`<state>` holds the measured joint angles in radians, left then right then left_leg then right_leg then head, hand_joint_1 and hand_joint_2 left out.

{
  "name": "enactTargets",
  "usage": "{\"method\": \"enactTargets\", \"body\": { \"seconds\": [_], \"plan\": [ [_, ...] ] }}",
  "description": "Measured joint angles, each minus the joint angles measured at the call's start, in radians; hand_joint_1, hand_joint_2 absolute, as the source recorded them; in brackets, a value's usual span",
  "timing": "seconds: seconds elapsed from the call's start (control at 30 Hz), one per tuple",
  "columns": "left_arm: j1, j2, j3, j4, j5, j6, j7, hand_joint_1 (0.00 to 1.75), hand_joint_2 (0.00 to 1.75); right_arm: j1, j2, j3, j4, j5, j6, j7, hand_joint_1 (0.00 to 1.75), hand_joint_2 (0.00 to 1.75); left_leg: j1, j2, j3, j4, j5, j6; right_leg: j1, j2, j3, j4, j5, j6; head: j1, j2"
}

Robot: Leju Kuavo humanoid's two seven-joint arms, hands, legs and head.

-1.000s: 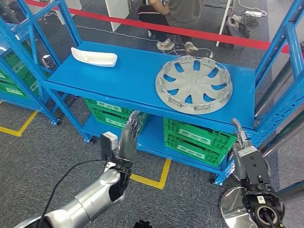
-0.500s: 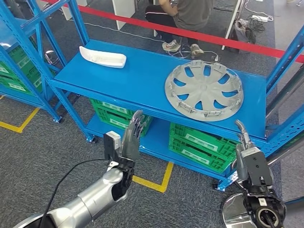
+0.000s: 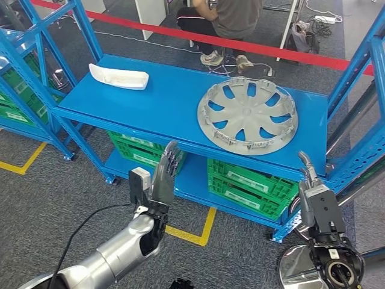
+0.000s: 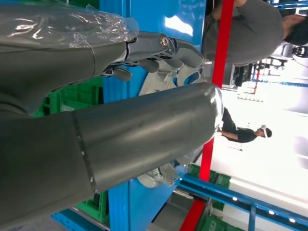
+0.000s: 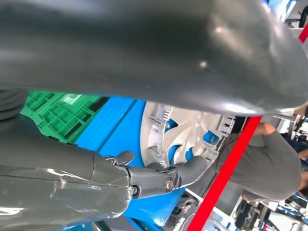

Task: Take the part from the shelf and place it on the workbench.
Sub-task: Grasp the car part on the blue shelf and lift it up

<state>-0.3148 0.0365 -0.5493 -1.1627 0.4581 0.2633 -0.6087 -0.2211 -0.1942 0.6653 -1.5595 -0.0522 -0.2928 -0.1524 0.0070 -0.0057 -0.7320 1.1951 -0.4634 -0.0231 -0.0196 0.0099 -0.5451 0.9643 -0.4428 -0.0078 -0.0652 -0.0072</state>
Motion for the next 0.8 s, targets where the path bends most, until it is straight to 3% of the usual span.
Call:
{"method": "enactTargets", "body": {
  "seconds": [0.03,0.1,0.13,0.27,0.33,0.4,0.43,0.47,0.5,0.57,0.6,0.63,0.73,0.8],
  "plan": [
    [0.000,0.000,0.000,0.000,0.000,0.000,0.000,0.00,0.00,0.000,0.000,0.000,0.000,0.001,0.000,0.000,0.00,0.00,0.001,0.001,0.032,-0.077,0.045,0.002,0.000,0.001,0.005,0.000,-0.004,0.003,-0.002,0.000],
    [-0.002,0.000,0.000,0.000,0.001,0.001,-0.002,0.00,0.00,-0.001,0.000,-0.001,0.000,0.002,-0.002,0.001,0.00,0.00,-0.001,0.002,0.090,-0.204,0.093,0.006,0.003,0.002,0.013,0.000,-0.015,0.013,-0.003,0.000],
    [-0.003,0.000,0.000,0.000,0.002,0.001,-0.002,0.00,0.00,-0.001,0.000,-0.001,0.000,0.003,-0.003,0.002,0.00,0.00,-0.003,0.002,0.102,-0.231,0.095,0.009,0.005,0.003,0.014,0.000,-0.019,0.018,-0.002,0.000],
    [-0.005,0.000,0.000,0.000,0.002,0.002,-0.004,0.00,0.00,-0.002,0.000,-0.004,0.000,0.006,-0.004,0.004,0.00,0.00,-0.006,0.001,0.120,-0.247,0.085,0.032,0.000,0.000,0.010,0.020,-0.042,0.040,0.004,0.000],
    [-0.007,-0.002,0.000,0.000,0.002,0.005,-0.004,0.00,0.00,-0.002,0.000,-0.006,0.000,0.011,-0.004,0.009,0.00,0.87,-0.005,0.001,0.134,-0.252,0.079,0.044,0.000,-0.002,-0.043,0.128,-0.088,0.044,0.010,0.000],
    [-0.005,-0.002,0.000,0.000,0.002,0.010,-0.004,0.00,0.00,-0.002,0.000,-0.008,0.003,0.016,-0.004,0.019,0.00,1.75,-0.008,0.001,0.143,-0.252,0.070,0.051,0.001,-0.003,-0.125,0.270,-0.133,0.047,0.014,0.000],
    [-0.003,-0.002,0.000,0.000,0.002,0.012,-0.004,0.00,0.00,-0.001,0.000,-0.009,0.005,0.018,-0.004,0.024,0.00,1.75,-0.010,0.000,0.148,-0.252,0.066,0.052,0.001,-0.003,-0.153,0.307,-0.133,0.046,0.015,0.000],
    [-0.001,-0.001,0.000,0.000,0.002,0.014,-0.003,0.00,0.00,-0.002,0.000,-0.009,0.008,0.020,-0.002,0.030,0.00,1.75,-0.011,-0.001,0.155,-0.251,0.060,0.052,0.001,-0.003,-0.161,0.303,-0.112,0.045,0.016,0.000],
    [0.001,0.000,0.000,0.000,0.001,0.015,-0.002,0.00,0.00,-0.003,0.000,-0.010,0.010,0.023,-0.001,0.035,0.00,1.75,-0.012,-0.002,0.163,-0.251,0.055,0.052,0.001,-0.003,-0.148,0.258,-0.073,0.042,0.016,0.000],
    [0.001,0.000,0.000,0.000,-0.002,0.017,0.000,0.00,0.00,-0.011,0.000,-0.011,0.015,0.029,0.003,0.048,0.00,1.75,-0.015,-0.004,0.179,-0.250,0.042,0.047,0.005,-0.003,-0.087,0.110,0.013,0.032,0.018,0.000],
    [0.002,0.000,0.000,0.000,-0.004,0.017,0.002,0.00,0.00,-0.017,-0.001,-0.012,0.017,0.031,0.005,0.055,0.00,1.75,-0.016,-0.004,0.182,-0.249,0.037,0.044,0.008,-0.004,-0.060,0.051,0.034,0.026,0.019,0.000],
    [0.003,0.000,0.000,-0.001,-0.006,0.017,0.003,0.00,0.00,-0.022,-0.001,-0.014,0.019,0.033,0.007,0.060,0.00,1.75,-0.017,-0.004,0.182,-0.248,0.035,0.040,0.011,-0.004,-0.044,0.016,0.041,0.021,0.019,0.000],
    [0.006,0.002,0.000,-0.002,-0.009,0.017,0.005,0.00,0.00,-0.029,-0.001,-0.016,0.022,0.036,0.010,0.066,0.00,1.75,-0.017,-0.004,0.181,-0.247,0.029,0.026,0.011,-0.003,-0.028,-0.007,0.033,0.010,0.018,0.000],
    [0.004,0.003,0.000,-0.005,-0.010,0.017,0.004,0.00,0.00,-0.033,-0.001,-0.018,0.023,0.037,0.011,0.066,0.00,1.75,-0.017,-0.003,0.156,-0.190,0.000,0.014,0.004,-0.004,-0.014,-0.020,0.033,0.002,0.013,0.000]
  ]
}}
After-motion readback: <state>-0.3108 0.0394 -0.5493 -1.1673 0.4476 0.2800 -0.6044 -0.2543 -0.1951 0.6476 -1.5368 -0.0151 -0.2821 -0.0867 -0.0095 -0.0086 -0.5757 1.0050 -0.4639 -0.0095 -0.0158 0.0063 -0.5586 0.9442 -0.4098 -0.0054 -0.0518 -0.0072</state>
